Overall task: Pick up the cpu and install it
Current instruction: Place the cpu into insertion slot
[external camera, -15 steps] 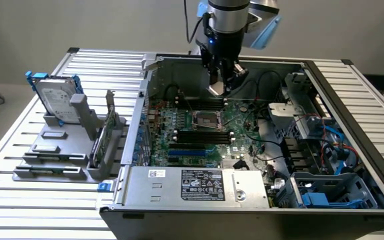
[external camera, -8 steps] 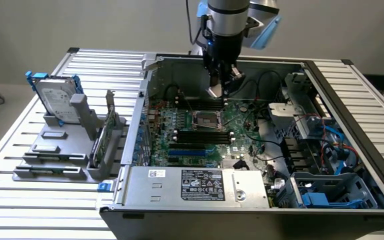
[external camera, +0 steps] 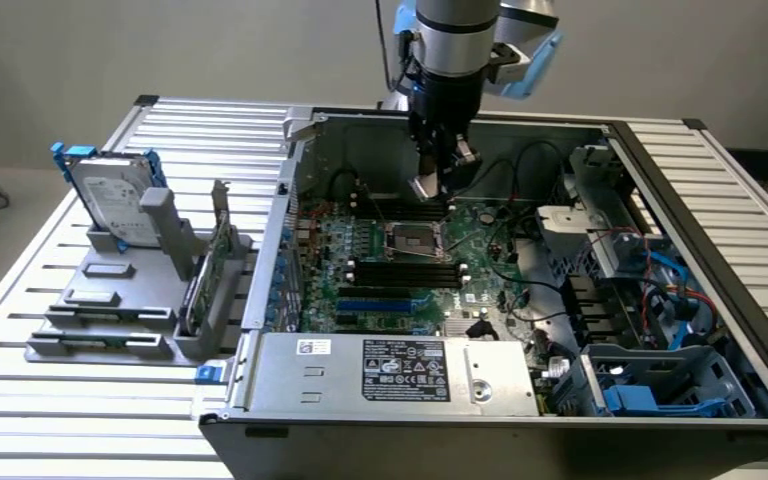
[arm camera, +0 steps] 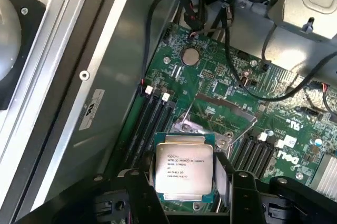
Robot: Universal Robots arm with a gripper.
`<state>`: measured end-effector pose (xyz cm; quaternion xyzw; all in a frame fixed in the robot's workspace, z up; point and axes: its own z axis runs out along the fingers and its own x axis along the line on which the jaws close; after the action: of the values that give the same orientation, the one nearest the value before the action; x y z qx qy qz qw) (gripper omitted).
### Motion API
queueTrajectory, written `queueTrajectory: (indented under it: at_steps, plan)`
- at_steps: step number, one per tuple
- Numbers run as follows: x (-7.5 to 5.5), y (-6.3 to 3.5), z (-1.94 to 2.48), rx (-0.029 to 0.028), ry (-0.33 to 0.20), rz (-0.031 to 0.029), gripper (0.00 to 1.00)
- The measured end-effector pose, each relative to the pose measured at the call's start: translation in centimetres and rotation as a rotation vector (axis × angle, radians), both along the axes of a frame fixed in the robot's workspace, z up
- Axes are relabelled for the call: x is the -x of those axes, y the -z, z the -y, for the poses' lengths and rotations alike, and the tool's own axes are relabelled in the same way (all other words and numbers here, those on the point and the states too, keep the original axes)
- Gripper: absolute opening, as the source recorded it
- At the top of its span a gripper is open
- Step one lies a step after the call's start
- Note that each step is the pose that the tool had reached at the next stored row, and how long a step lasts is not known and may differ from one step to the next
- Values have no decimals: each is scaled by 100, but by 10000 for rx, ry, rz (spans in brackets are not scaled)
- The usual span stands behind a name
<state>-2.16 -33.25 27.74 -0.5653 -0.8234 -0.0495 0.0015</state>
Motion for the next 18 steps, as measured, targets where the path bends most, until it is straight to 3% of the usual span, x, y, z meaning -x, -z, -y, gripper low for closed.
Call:
queueTrajectory:
  at_steps: [6,18]
  plan:
    - [0,34,0,6,966,-180,55]
    - [0,103,0,17,2856,-412,55]
